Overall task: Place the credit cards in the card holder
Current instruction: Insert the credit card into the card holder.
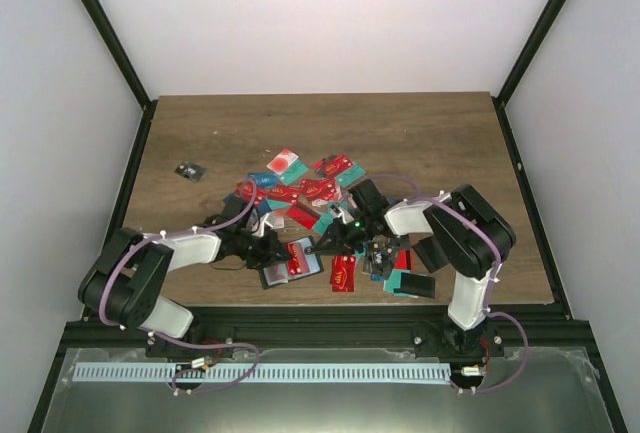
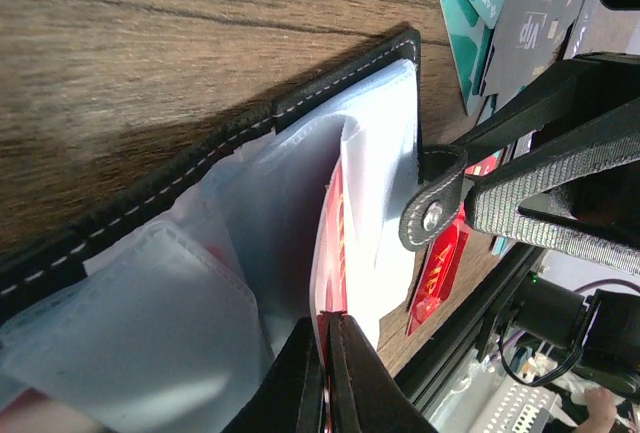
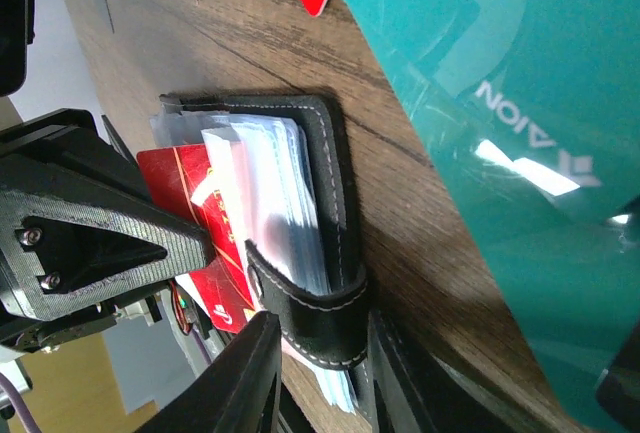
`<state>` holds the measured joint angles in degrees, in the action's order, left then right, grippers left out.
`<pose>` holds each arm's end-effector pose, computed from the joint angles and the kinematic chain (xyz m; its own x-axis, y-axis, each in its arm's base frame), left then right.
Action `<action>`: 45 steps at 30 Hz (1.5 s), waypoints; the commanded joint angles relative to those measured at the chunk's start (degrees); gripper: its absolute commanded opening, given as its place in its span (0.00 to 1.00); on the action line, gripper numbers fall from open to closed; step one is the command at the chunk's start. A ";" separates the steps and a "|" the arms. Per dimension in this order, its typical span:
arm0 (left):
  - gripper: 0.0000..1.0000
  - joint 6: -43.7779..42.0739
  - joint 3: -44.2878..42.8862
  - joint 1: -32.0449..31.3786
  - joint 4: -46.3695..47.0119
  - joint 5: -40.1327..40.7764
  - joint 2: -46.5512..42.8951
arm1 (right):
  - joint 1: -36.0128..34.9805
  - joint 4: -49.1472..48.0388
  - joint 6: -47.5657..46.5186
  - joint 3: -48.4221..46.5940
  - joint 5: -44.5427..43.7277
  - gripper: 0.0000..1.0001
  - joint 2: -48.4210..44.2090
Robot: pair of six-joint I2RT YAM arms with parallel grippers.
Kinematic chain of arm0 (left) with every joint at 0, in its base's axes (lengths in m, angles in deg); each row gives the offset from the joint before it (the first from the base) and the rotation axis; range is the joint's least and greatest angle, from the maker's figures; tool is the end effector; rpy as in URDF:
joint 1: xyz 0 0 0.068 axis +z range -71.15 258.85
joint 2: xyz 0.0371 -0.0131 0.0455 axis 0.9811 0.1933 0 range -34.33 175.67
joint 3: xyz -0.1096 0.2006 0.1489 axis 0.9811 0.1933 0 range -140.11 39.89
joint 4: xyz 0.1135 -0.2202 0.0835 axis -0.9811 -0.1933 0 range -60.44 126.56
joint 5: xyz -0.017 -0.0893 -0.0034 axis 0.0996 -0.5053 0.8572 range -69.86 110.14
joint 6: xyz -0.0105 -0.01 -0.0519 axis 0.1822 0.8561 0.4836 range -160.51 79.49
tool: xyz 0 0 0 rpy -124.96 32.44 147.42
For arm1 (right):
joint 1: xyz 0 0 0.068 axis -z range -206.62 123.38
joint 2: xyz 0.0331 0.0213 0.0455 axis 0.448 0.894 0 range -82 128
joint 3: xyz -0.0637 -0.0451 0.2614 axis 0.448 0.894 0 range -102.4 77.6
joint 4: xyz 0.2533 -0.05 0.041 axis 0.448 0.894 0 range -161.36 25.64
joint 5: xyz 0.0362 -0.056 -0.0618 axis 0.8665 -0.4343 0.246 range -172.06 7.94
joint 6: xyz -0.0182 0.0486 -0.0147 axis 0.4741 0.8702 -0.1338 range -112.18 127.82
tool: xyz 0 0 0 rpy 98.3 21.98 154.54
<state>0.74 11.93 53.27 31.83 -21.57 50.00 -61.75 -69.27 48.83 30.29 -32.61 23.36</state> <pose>0.1957 -0.1199 0.1175 -0.9975 -0.0681 0.0208 -0.0603 0.6511 -0.7566 0.2452 0.2056 0.1076 -0.9837 -0.1705 0.0568 -0.0503 0.5644 0.8240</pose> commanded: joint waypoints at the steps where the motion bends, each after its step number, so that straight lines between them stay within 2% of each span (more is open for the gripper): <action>1: 0.04 -0.47 -0.40 -0.65 -1.95 1.62 2.31 | -0.82 -0.30 -0.24 -1.31 0.78 0.25 0.53; 11: 0.04 0.53 -0.69 -0.91 -0.77 1.53 3.70 | -1.11 -0.81 0.28 -1.20 0.90 0.22 0.90; 23: 0.04 6.26 -0.19 -3.02 5.92 1.70 6.43 | -1.25 -0.70 -0.14 -1.64 1.76 0.16 2.03; 29: 0.04 9.54 0.13 -4.69 10.68 1.44 8.72 | -1.25 -1.35 0.13 -1.14 2.12 0.16 2.04; 35: 0.04 10.07 -0.60 -5.65 11.32 1.69 10.51 | -1.28 -0.89 -0.08 -0.96 1.76 0.16 0.89; 41: 0.09 9.72 -0.37 -6.06 8.91 2.73 9.03 | -1.25 -0.62 -0.31 -0.47 1.10 0.16 -0.44; 45: 0.17 7.93 -1.33 -6.06 4.20 4.60 6.61 | -1.26 0.70 -0.99 -0.91 0.12 0.17 -1.85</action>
<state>10.27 10.92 48.83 43.44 -21.97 56.87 -62.01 -69.60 48.94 30.29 -32.50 23.88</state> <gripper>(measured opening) 0.144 0.167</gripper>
